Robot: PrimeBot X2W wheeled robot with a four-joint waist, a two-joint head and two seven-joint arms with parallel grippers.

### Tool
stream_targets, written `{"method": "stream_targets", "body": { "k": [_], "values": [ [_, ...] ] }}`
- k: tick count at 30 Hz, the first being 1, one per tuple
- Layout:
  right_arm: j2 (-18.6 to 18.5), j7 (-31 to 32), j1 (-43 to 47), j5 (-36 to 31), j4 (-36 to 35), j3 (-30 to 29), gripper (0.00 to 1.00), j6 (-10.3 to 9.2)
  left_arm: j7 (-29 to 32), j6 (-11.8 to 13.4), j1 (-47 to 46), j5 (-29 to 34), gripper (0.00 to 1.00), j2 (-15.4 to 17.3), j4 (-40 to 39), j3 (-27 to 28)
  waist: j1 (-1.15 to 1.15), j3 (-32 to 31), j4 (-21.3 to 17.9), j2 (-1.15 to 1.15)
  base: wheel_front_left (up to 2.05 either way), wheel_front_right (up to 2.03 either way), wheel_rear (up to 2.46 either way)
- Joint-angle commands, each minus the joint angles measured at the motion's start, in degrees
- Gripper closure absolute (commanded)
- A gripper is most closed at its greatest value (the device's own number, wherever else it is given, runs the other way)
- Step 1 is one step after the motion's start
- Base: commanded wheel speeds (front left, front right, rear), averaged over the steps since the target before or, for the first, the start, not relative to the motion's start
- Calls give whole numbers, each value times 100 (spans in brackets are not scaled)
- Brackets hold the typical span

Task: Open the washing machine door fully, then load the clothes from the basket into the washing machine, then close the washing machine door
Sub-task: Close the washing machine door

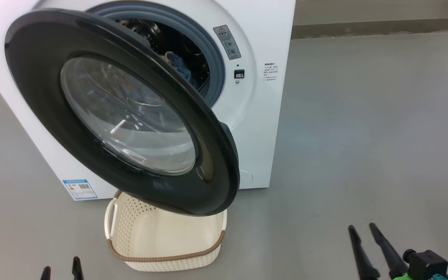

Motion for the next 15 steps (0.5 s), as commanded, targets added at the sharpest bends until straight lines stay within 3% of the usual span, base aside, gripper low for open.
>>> {"method": "stream_targets", "body": {
  "k": [1, 15],
  "values": [
    [-21, -27, -107, -73, -115, 126, 100, 10, -62, -13, -93, 45, 0, 34, -120, 181, 0, 6, -3, 0, 0, 0, 0],
    [23, -27, -277, -90, -185, 26, 100, 10, -62, 61, -104, -11, 0, 32, -148, 140, 0, 72, 55, 0, 0, 0, 0]
  ]
}}
